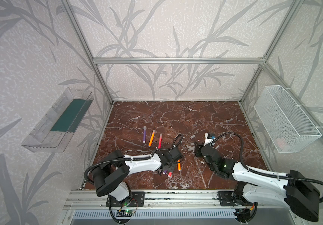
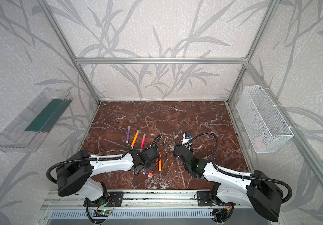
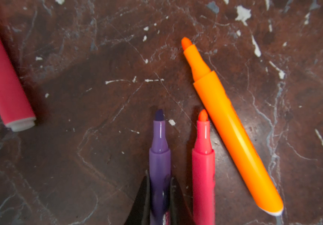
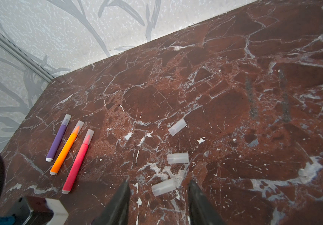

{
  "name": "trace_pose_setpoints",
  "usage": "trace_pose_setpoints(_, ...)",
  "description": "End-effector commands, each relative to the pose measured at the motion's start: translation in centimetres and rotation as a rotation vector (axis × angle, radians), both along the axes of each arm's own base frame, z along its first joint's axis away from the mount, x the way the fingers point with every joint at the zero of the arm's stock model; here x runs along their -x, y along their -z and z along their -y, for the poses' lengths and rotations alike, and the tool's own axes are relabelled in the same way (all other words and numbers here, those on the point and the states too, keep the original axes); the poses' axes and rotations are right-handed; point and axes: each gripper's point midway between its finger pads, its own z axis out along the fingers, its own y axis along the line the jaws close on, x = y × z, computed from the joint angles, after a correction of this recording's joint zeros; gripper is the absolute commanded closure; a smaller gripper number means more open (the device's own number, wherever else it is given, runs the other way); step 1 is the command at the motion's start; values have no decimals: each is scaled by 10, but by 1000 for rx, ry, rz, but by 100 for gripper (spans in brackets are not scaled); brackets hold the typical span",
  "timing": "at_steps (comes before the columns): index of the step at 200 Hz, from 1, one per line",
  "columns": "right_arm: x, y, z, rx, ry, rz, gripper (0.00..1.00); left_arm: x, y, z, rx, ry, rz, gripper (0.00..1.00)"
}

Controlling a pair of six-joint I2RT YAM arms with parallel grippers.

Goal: Insert pens into pen caps
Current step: Pick up the pen from the bottom-center of the table.

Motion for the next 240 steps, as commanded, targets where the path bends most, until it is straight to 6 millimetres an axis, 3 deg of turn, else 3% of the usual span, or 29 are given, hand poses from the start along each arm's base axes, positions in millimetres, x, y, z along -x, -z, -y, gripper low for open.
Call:
trace_pose_setpoints(1, 0, 1, 7, 7, 24, 5, 52, 1, -2, -22, -67, -47, 22, 98)
trace_pose_setpoints(57, 6, 14, -1, 0, -19, -57, 53, -11, -29, -36, -20, -113, 105, 100)
trace_pose_setpoints(128, 3, 62, -37, 130, -104, -194, 43, -19, -72, -47, 110, -148, 249, 100)
trace_pose_setpoints(240, 3, 80, -36, 89, -60, -221, 48, -17, -82, -56, 144, -161, 280, 100)
